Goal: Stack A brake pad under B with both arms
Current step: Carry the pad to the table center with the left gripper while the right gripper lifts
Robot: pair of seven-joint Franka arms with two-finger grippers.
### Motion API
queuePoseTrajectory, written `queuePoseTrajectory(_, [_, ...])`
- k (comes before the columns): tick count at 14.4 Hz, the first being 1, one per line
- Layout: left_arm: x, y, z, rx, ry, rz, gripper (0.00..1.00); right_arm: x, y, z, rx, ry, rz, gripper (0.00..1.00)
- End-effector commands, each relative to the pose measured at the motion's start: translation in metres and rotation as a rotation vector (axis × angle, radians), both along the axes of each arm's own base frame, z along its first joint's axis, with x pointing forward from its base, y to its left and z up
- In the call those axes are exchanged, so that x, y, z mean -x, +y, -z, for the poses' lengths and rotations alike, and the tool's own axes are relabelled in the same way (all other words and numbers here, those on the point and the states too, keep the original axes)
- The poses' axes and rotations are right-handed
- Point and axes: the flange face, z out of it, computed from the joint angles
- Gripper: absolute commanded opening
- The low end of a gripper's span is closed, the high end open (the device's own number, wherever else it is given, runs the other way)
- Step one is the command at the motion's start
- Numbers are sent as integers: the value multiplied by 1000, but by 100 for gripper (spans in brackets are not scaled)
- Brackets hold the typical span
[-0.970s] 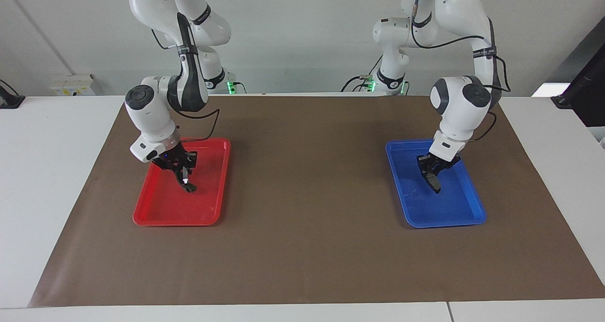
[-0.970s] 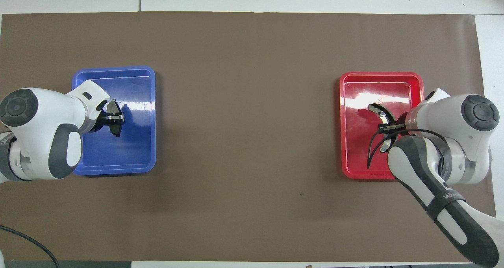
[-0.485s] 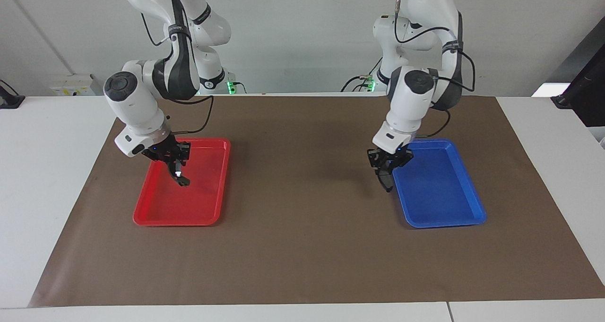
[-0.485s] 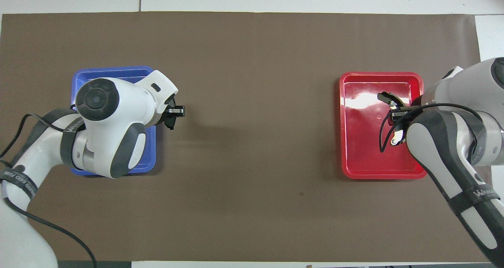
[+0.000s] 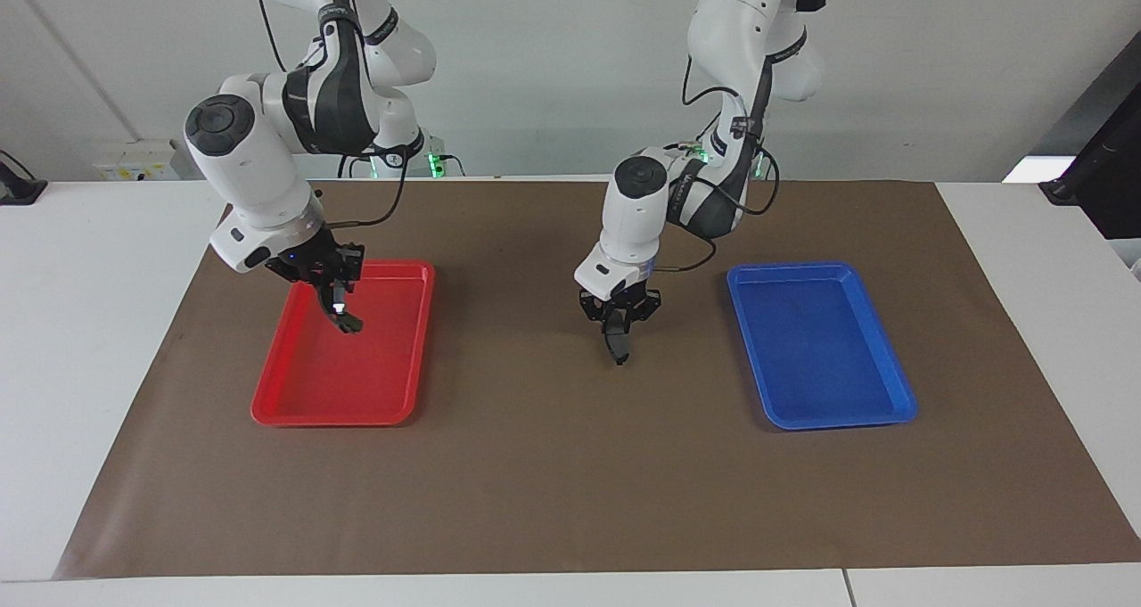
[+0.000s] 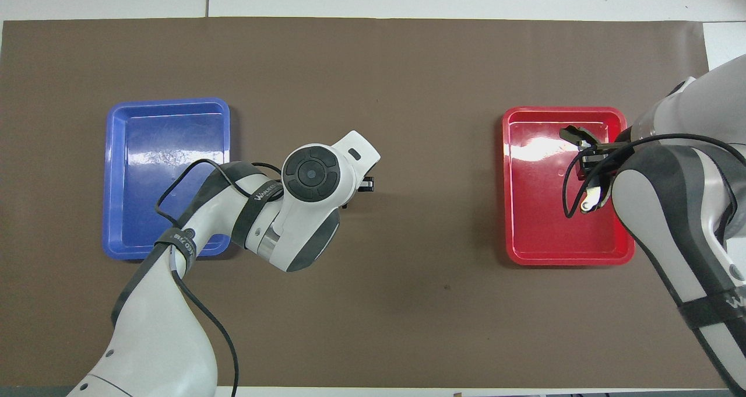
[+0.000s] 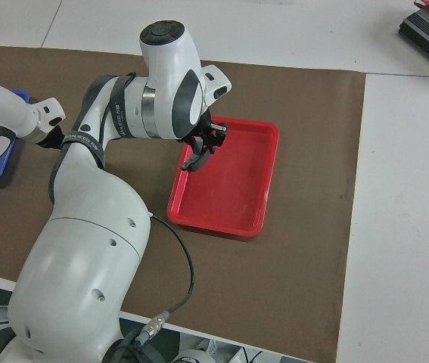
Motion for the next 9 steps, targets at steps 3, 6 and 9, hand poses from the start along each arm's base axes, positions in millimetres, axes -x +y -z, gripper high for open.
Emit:
queuePoseTrajectory(3, [6,-15,13,13,0,20,51,1,28,-6,-12,-7,-23,0])
queuePoseTrajectory(6, [1,-10,1,18,-6,8,100,-1,69,2,-8,-28,-19,0])
queuePoseTrajectory(9, [-14,27,-44,41,-27,-46,100,-5,93,16,-11,-41,-39,0])
